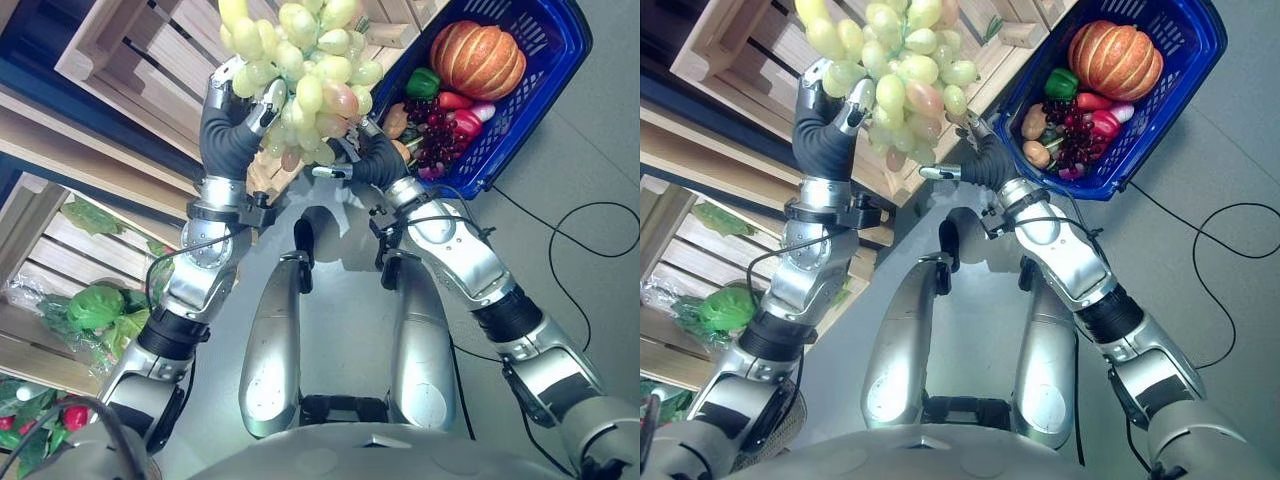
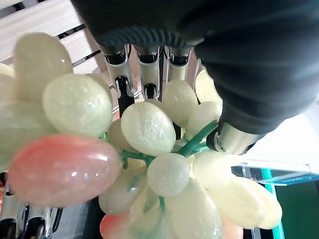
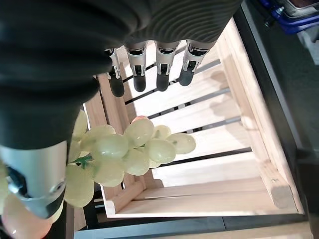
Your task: Pick up fruits and vegetables into the basket
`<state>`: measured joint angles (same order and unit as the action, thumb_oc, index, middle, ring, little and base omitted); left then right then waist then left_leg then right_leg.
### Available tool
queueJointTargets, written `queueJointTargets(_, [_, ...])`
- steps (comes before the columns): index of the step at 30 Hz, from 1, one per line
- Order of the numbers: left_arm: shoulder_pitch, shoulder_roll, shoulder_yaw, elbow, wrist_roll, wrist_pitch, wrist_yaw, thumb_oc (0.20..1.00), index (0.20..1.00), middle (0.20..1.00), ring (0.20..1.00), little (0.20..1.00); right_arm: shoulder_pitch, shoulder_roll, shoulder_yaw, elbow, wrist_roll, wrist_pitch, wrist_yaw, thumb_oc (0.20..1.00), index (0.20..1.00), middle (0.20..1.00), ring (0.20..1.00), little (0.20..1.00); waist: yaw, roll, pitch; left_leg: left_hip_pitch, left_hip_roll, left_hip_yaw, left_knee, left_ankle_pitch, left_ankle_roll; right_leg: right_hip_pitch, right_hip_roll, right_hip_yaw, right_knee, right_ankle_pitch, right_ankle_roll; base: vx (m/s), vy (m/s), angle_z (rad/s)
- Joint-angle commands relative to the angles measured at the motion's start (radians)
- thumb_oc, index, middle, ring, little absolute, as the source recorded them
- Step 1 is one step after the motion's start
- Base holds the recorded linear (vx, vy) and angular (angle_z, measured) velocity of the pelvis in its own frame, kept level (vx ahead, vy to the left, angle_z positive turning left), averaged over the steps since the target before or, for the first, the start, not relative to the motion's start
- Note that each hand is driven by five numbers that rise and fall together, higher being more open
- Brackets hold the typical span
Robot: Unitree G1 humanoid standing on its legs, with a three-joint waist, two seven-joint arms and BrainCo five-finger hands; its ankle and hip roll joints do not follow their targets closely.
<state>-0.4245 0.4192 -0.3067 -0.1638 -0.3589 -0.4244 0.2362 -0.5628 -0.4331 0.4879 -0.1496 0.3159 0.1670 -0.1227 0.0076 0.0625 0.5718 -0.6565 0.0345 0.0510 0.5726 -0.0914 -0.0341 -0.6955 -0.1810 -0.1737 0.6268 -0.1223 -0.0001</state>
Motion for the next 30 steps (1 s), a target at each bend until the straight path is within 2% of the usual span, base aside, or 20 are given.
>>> queueJointTargets(1, [-0.018, 0.02, 0.02, -0.113, 0.03, -0.127, -0.006, 0.2, 0.2, 0.2, 0.2, 0.2, -0.031, 0.031, -0.01, -0.106, 0.016, -0.062, 0.006, 1.0, 1.0, 1.0, 1.0, 1.0, 0.013, -0.022, -0.052, 0.062, -0.078, 0.073, -0.051, -0.102, 0.081, 0.043, 0.063, -0.031, 0.006, -0.075, 0.022, 0.07, 0.0, 0.01])
queueJointTargets(4, [-0.013, 0.026, 0.025, -0.108, -0.011, -0.12, -0.037, 0.2, 0.2, 0.2, 0.2, 0.2, -0.032, 0.021, -0.014, -0.104, 0.029, -0.071, 0.016, 1.0, 1.0, 1.0, 1.0, 1.0, 0.014, -0.023, -0.052, 0.061, -0.077, 0.073, -0.049, -0.102, 0.081, 0.044, 0.062, -0.032, 0.006, -0.075, 0.021, 0.0, 0.0, 0.01])
queueJointTargets(5, [-0.011, 0.026, 0.029, -0.11, -0.043, -0.109, -0.061, 0.2, 0.2, 0.2, 0.2, 0.2, -0.036, 0.017, -0.016, -0.111, 0.04, -0.076, 0.019, 1.0, 1.0, 1.0, 1.0, 1.0, 0.014, -0.023, -0.052, 0.04, -0.074, 0.083, -0.056, -0.075, 0.086, 0.025, 0.06, -0.043, -0.005, -0.05, 0.012, 0.0, 0.0, 0.0])
queueJointTargets(6, [-0.004, 0.025, 0.027, -0.108, -0.045, -0.109, -0.062, 0.2, 0.2, 0.2, 0.2, 0.2, -0.029, 0.019, -0.014, -0.109, 0.041, -0.076, 0.019, 1.0, 1.0, 1.0, 1.0, 1.0, 0.015, -0.022, -0.052, 0.061, -0.076, 0.074, -0.049, -0.101, 0.081, 0.043, 0.062, -0.033, 0.007, -0.074, 0.021, 0.0, 0.0, 0.0])
queueJointTargets(8, [0.007, 0.021, 0.021, -0.111, -0.124, -0.091, -0.137, 0.2, 0.2, 0.2, 0.2, 0.2, -0.022, 0.021, -0.014, -0.111, 0.046, -0.075, 0.041, 1.0, 1.0, 1.0, 1.0, 1.0, 0.015, -0.021, -0.052, 0.058, -0.077, 0.073, -0.049, -0.101, 0.081, 0.04, 0.061, -0.033, 0.008, -0.074, 0.022, -0.01, 0.001, 0.0])
queueJointTargets(9, [0.007, 0.013, 0.02, -0.12, -0.203, -0.084, -0.195, 0.2, 0.2, 0.2, 0.2, 0.2, -0.032, 0.023, -0.011, -0.112, 0.036, -0.062, 0.066, 1.0, 1.0, 1.0, 1.0, 1.0, 0.016, -0.019, -0.052, 0.038, -0.075, 0.082, -0.059, -0.073, 0.086, 0.021, 0.06, -0.043, -0.006, -0.047, 0.013, -0.08, 0.0, 0.0])
queueJointTargets(11, [0.012, 0.003, 0.013, -0.127, -0.243, -0.082, -0.246, 0.2, 0.2, 0.2, 0.2, 0.2, -0.039, 0.027, 0.002, -0.108, 0.024, -0.053, 0.078, 1.0, 1.0, 1.0, 1.0, 1.0, 0.019, -0.019, -0.052, 0.038, -0.076, 0.082, -0.063, -0.071, 0.087, 0.023, 0.059, -0.045, -0.011, -0.045, 0.012, -0.01, 0.002, 0.0])
queueJointTargets(12, [0.023, -0.003, 0.002, -0.13, -0.275, -0.07, -0.269, 0.2, 0.2, 0.2, 0.2, 0.2, -0.033, 0.031, 0.011, -0.104, 0.018, -0.05, 0.081, 1.0, 1.0, 1.0, 1.0, 1.0, 0.021, -0.018, -0.052, 0.064, -0.078, 0.074, -0.056, -0.1, 0.083, 0.046, 0.06, -0.037, 0.0, -0.073, 0.021, 0.06, 0.006, 0.0])
queueJointTargets(15, [0.018, -0.019, -0.021, -0.132, -0.339, -0.044, -0.322, 0.2, 0.2, 0.2, 0.2, 0.2, -0.049, 0.04, 0.028, -0.099, 0.01, -0.038, 0.089, 1.0, 1.0, 1.0, 1.0, 1.0, 0.023, -0.016, -0.052, 0.065, -0.081, 0.074, -0.062, -0.096, 0.085, 0.047, 0.058, -0.04, -0.004, -0.071, 0.021, 0.02, 0.003, 0.0])
queueJointTargets(20, [0.006, -0.033, -0.054, -0.142, -0.357, -0.044, -0.353, 0.2, 0.2, 0.2, 0.2, 0.2, -0.071, 0.053, 0.048, -0.079, 0.021, -0.045, 0.092, 1.0, 1.0, 1.0, 1.0, 1.0, 0.024, -0.015, -0.052, 0.064, -0.082, 0.073, -0.067, -0.093, 0.087, 0.045, 0.058, -0.042, -0.008, -0.067, 0.021, 0.0, 0.0, 0.0])
queueJointTargets(26, [-0.002, -0.066, -0.098, -0.15, -0.468, -0.013, -0.433, 0.2, 0.2, 0.2, 0.2, 0.2, -0.092, 0.07, 0.067, -0.067, 0.018, -0.057, 0.071, 1.0, 1.0, 1.0, 1.0, 1.0, 0.026, -0.018, -0.052, 0.063, -0.085, 0.073, -0.072, -0.091, 0.088, 0.046, 0.057, -0.045, -0.016, -0.061, 0.021, 0.0, 0.0, 0.0])
queueJointTargets(30, [-0.011, -0.081, -0.122, -0.152, -0.445, -0.02, -0.438, 0.2, 0.2, 0.2, 0.2, 0.2, -0.101, 0.085, 0.08, -0.058, 0.009, -0.06, 0.076, 1.0, 1.0, 1.0, 1.0, 1.0, 0.027, -0.021, -0.052, 0.063, -0.085, 0.072, -0.077, -0.089, 0.089, 0.046, 0.058, -0.048, -0.021, -0.057, 0.022, 0.0, 0.0, 0.0])
